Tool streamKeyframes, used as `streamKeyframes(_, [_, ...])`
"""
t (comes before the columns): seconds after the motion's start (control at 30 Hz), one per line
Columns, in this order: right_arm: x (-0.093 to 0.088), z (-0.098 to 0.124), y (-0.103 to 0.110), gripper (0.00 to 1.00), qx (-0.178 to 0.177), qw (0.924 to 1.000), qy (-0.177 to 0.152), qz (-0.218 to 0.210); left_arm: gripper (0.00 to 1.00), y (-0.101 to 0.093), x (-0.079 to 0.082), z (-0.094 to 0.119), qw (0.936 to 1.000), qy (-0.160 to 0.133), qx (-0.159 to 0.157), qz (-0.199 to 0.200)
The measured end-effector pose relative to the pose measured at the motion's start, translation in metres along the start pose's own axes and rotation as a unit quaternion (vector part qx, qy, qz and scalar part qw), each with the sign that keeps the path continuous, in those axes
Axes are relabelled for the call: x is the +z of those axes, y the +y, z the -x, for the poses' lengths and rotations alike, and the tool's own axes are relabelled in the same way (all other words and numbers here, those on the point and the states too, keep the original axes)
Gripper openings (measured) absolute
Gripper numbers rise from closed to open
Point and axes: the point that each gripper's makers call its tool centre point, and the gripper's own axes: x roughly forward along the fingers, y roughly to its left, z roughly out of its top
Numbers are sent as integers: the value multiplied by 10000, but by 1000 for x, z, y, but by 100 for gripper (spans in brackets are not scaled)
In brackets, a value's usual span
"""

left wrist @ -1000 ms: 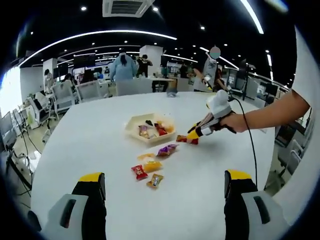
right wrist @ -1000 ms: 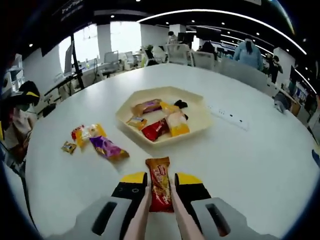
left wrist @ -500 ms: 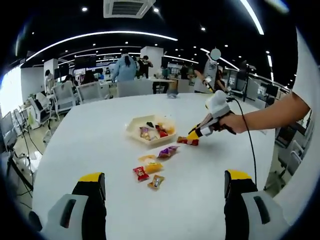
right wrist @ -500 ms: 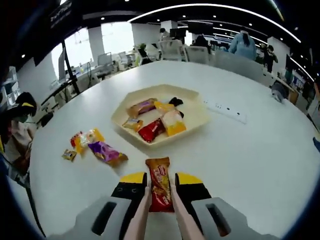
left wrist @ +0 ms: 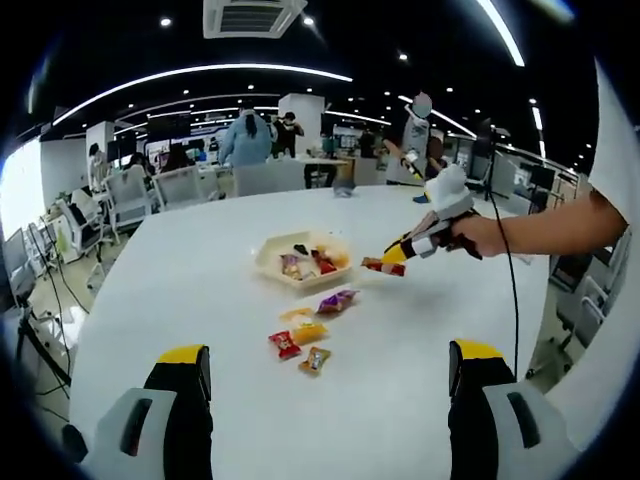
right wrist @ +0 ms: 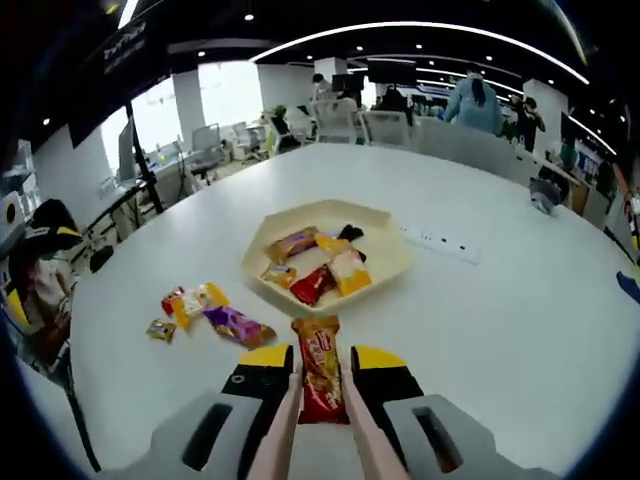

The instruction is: Place the target food into the container with the food tongs after gripping and lifting it, then release it inside without dropping or visibly crushing the food.

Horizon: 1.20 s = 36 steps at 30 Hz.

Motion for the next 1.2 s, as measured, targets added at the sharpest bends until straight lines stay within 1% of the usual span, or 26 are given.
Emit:
streamKeyframes(0.17, [2,20,14,22,-103,9998,-86,-121,99,-3,4,-8,9999,-66,-111,76])
streamKeyframes(0.23, [3,28,19,22,-141,9996,-137,-181,99,-5,7,-13,9997,-143,-181,102])
streamKeyframes(0.3, [3,35,24,22,-163,9994,-163,-249,99,-5,6,-18,9997,-119,-202,106])
streamKeyframes(0.37, [0,43,34,22,-189,9992,-195,-276,99,-6,3,-23,9996,-69,-236,164])
streamKeyframes(0.43, [-2,46,39,22,-189,9992,-195,-288,99,-9,3,-25,9993,-116,-300,197])
streamKeyframes(0.57, [-7,58,55,22,-160,9991,-202,-326,99,-12,3,-29,9990,-120,-385,190])
streamKeyframes(0.7, [-13,65,62,22,-218,9994,-140,-249,99,-10,2,-31,9988,-104,-426,205])
streamKeyframes(0.77, [-15,67,64,22,-192,9992,-168,-311,99,-9,1,-31,9988,-82,-430,198])
streamKeyframes(0.97, [-23,65,64,22,-184,9994,-101,-274,99,-5,2,-29,9988,-81,-430,240])
streamKeyframes(1.1, [-21,64,64,22,-183,9992,-138,-342,99,-5,7,-26,9981,-171,-481,342])
streamKeyframes(1.2, [-17,62,64,22,-189,9992,-166,-325,99,-5,5,-24,9984,-85,-482,285])
